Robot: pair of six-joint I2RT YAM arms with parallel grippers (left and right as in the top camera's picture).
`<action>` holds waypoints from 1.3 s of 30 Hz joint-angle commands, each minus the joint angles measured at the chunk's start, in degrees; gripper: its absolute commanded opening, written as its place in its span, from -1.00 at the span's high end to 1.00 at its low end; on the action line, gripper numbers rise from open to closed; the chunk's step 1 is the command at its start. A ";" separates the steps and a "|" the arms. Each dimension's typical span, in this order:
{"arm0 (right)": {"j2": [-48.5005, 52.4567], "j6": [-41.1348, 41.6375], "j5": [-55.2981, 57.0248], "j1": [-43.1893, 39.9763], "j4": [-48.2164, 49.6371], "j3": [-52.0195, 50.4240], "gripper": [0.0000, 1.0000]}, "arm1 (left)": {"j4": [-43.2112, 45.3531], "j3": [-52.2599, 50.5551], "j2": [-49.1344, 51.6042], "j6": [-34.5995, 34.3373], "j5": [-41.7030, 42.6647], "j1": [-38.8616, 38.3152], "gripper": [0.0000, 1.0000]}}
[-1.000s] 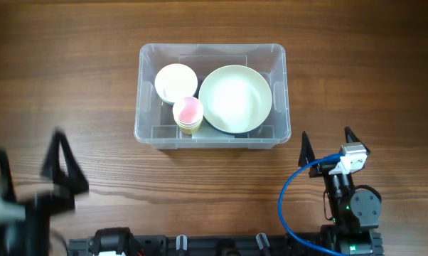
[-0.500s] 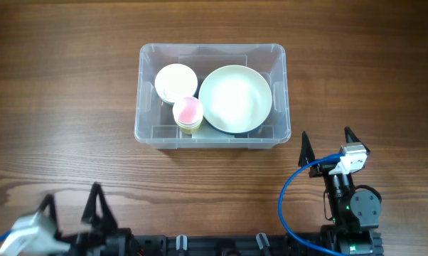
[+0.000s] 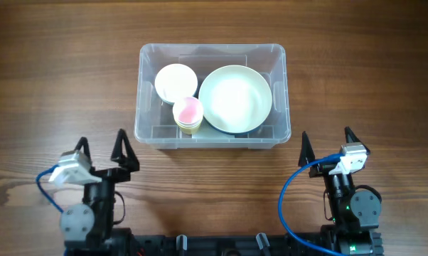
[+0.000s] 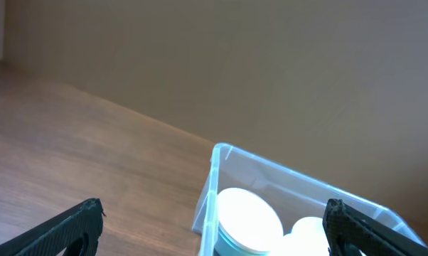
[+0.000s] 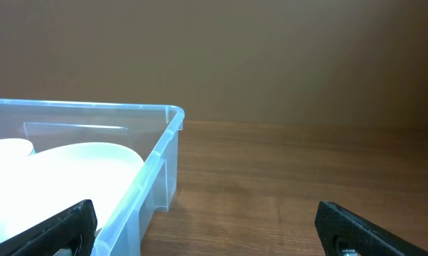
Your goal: Pack container
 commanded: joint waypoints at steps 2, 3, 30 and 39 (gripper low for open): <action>-0.72 -0.79 -0.90 -0.31 0.15 -0.11 -0.99 | 4.22 -6.12 -0.87 2.95 1.11 -0.37 -0.99; -0.72 -0.79 -0.90 -0.31 0.15 -0.11 -0.99 | 4.39 -6.62 -0.87 3.30 1.11 -0.37 -0.99; -0.72 -0.79 -0.90 -0.31 0.15 -0.11 -1.00 | 5.60 -12.59 -0.98 16.39 5.22 -0.44 -1.00; -0.72 -0.79 -0.90 -0.31 0.15 -0.11 -1.00 | 5.57 -12.59 -0.98 17.73 5.20 -1.70 -0.99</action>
